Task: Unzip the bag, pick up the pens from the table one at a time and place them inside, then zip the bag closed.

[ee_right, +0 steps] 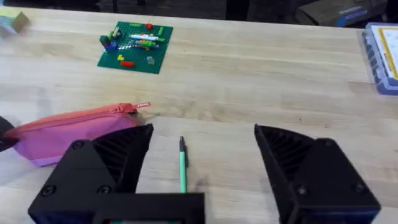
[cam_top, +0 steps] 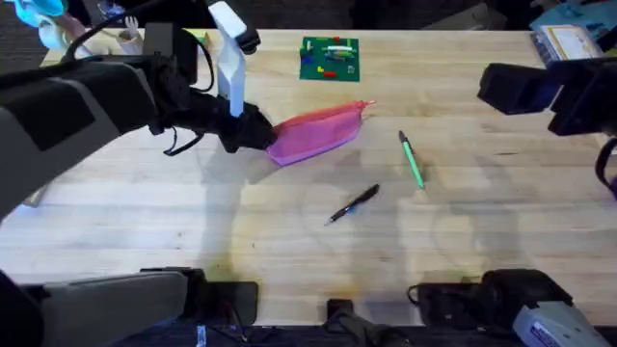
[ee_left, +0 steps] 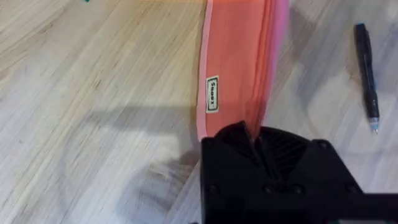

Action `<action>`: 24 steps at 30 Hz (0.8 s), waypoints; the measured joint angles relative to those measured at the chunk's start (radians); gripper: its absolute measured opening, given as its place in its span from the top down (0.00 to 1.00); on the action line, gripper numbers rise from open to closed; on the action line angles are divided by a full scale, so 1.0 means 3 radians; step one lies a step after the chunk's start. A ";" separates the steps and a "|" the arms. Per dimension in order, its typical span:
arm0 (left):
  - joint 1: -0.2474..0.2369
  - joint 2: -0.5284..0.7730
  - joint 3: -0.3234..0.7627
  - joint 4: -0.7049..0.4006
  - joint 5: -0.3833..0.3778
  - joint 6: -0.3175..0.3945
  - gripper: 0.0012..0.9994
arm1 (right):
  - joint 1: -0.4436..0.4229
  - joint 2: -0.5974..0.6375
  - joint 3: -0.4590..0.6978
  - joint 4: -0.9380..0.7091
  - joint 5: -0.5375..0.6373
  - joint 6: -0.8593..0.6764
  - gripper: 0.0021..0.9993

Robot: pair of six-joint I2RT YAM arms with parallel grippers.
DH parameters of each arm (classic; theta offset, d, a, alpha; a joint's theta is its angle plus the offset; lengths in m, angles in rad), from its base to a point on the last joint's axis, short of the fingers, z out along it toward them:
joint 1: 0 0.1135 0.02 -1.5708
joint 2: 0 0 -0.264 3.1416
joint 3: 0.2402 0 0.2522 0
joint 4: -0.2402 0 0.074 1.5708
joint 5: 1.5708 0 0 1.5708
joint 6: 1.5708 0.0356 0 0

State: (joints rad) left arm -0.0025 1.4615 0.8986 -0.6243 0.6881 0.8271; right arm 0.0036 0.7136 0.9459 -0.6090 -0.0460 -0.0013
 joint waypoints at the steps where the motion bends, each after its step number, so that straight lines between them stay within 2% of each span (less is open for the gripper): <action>1: 0.0000 -0.0001 0.0000 0.0000 0.0000 -0.0001 0.96 | 0.0000 0.0000 0.0000 0.0000 0.0000 0.0000 0.00; 15: 0.0000 -0.0001 0.0000 0.0000 0.0000 0.0000 0.96 | 0.0000 0.0056 0.0006 0.0006 -0.0027 -0.0010 0.00; 24: 0.0000 -0.0001 0.0000 0.0000 0.0001 -0.0001 0.96 | 0.0000 0.0621 0.0329 -0.0059 -0.0213 -0.0075 0.00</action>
State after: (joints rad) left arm -0.0025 1.4612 0.8986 -0.6243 0.6884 0.8269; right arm 0.0036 0.8997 1.0446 -0.6268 -0.1098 -0.0238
